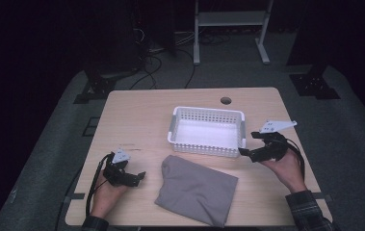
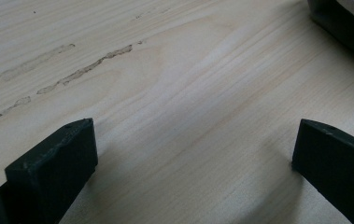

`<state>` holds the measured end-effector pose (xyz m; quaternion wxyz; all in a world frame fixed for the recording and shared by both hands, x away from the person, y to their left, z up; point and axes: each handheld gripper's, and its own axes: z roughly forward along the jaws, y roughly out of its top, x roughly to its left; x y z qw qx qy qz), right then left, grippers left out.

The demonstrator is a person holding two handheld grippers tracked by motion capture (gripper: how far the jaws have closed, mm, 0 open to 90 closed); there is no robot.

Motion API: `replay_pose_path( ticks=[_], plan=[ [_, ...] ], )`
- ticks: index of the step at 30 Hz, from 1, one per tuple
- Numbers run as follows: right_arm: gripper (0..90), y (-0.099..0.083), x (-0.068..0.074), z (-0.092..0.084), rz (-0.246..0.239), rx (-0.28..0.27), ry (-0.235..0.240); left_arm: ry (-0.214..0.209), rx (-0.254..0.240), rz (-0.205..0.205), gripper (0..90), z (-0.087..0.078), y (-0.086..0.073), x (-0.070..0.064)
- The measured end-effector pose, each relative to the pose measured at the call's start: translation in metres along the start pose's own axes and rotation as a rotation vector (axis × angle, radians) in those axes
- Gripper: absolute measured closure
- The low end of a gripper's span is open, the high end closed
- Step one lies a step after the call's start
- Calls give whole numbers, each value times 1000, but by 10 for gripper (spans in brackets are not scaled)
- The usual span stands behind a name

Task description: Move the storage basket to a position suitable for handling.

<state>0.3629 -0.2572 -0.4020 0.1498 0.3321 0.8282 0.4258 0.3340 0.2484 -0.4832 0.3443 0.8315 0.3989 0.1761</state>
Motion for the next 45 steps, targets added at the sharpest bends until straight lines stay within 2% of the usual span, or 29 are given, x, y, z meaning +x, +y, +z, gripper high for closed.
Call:
replay_pose_path(
  ticks=[7,11,14,23,33,40,45],
  plan=[
    [166,11,5,9,-36,4,38,1,0,-1,0,0,0,0],
    [230,21,11,19,-62,11,82,-4,-2,-1,0,0,0,0],
    [247,27,15,26,-78,18,109,-3,-3,-1,0,0,0,0],
    [323,38,24,44,-108,31,164,-3,-3,-1,0,0,0,0],
    [453,46,34,61,-142,62,184,-3,-4,-3,0,0,0,0],
    [529,48,39,72,-174,96,165,-3,-4,-3,0,0,0,0],
    [620,49,41,79,-194,117,155,-3,-4,-4,0,0,0,0]
  ],
)
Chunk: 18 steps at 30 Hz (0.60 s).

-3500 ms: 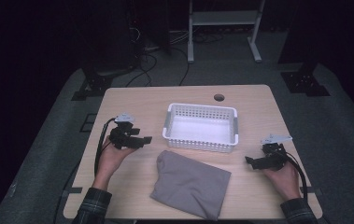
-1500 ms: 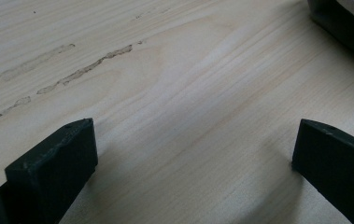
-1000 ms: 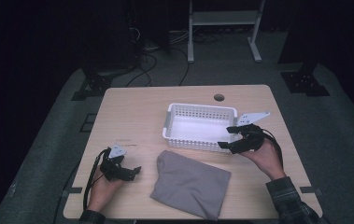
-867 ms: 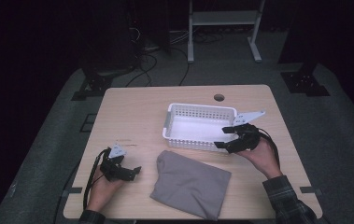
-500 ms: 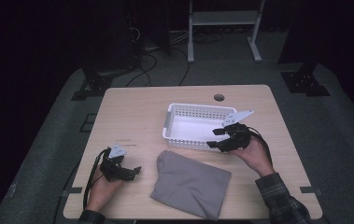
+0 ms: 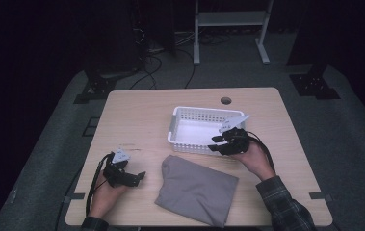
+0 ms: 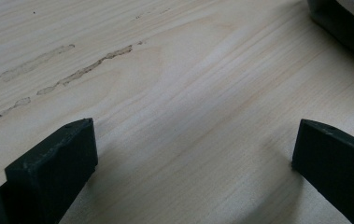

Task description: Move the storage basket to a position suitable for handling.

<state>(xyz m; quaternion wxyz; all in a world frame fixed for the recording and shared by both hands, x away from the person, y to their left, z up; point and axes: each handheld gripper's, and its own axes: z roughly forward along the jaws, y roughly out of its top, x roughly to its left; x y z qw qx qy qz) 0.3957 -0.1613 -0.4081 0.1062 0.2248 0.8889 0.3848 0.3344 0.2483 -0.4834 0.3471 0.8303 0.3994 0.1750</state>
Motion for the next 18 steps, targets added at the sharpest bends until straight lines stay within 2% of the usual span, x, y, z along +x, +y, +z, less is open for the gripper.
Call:
replay_pose_path(
  ticks=[3,7,14,18],
  plan=[
    [644,0,0,3,-2,17,-1,0,0,0,0,0,0,0],
    [729,-1,1,7,-8,39,-3,0,0,0,0,0,0,0],
    [745,-1,1,8,-1,41,6,1,0,0,0,0,0,0],
    [785,-1,1,7,0,43,10,1,0,-1,0,0,0,0]
  ],
)
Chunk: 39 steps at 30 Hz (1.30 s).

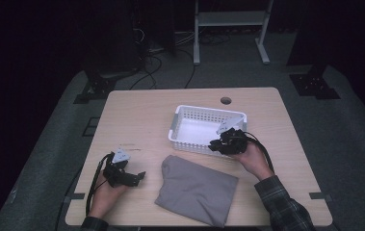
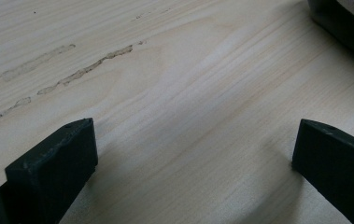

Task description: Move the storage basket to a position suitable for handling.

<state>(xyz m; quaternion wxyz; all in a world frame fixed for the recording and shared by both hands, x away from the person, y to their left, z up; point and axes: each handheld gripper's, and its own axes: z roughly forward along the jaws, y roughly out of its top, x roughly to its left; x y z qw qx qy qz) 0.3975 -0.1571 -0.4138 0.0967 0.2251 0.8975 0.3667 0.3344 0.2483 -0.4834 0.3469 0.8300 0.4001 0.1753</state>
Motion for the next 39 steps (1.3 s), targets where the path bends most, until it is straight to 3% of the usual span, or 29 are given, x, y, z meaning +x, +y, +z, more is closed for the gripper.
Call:
replay_pose_path(
  ticks=[3,6,16,39],
  plan=[
    [838,0,0,-1,-8,6,-9,0,0,0,0,0,0,0],
    [842,0,1,-2,-3,17,-32,1,0,-1,0,0,0,0],
    [843,-1,0,-5,18,30,-45,1,2,1,0,0,0,0],
    [844,-43,-6,-48,110,47,-136,5,5,4,0,-1,0,0]
  ],
)
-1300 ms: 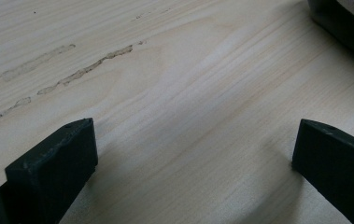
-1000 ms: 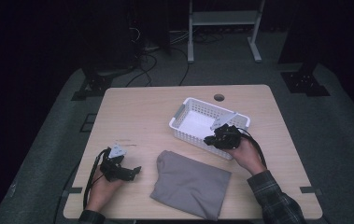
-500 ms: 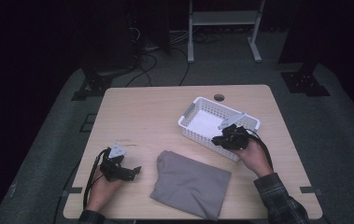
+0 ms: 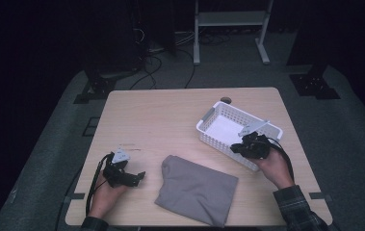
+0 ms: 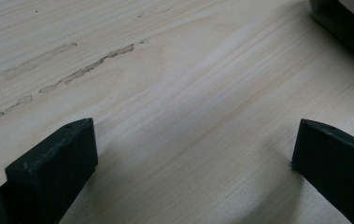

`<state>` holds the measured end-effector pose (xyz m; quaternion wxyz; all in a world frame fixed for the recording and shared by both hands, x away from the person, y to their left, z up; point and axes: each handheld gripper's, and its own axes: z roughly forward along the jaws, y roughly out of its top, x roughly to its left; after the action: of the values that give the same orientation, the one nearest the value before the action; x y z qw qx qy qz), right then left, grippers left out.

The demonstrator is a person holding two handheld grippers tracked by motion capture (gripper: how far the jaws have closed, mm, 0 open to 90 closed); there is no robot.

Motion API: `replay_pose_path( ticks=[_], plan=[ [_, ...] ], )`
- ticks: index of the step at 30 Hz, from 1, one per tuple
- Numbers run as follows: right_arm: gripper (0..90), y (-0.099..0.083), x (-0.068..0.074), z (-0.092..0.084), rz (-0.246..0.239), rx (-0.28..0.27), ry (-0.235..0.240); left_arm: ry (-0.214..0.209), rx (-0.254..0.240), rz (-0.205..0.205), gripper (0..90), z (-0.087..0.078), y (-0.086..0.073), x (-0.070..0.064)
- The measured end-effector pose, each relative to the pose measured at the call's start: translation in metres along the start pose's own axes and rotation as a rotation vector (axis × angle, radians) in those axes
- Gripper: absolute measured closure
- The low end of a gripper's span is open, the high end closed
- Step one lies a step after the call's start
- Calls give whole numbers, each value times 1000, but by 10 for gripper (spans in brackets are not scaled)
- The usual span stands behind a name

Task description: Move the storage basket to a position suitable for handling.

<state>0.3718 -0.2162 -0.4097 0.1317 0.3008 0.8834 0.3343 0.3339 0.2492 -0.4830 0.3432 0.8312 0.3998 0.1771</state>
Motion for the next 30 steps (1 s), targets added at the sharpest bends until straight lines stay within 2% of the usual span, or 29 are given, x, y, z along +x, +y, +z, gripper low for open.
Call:
replay_pose_path(
  ticks=[10,20,22,27,29,30],
  plan=[
    [844,-19,-3,-16,54,4,-30,0,0,-1,0,0,0,0],
    [843,-36,-5,-31,86,4,-60,1,-1,-2,0,-1,-1,0],
    [843,-39,-5,-34,107,8,-65,2,-2,-2,0,-1,-1,0],
    [842,-44,-6,-37,114,3,-71,2,-2,-2,0,-1,-1,0],
    [819,-43,-6,-36,110,-3,-74,2,-2,-3,0,-1,-1,0],
    [772,-43,-6,-36,112,-10,-69,2,-2,-2,0,-1,-1,1]
  ],
)
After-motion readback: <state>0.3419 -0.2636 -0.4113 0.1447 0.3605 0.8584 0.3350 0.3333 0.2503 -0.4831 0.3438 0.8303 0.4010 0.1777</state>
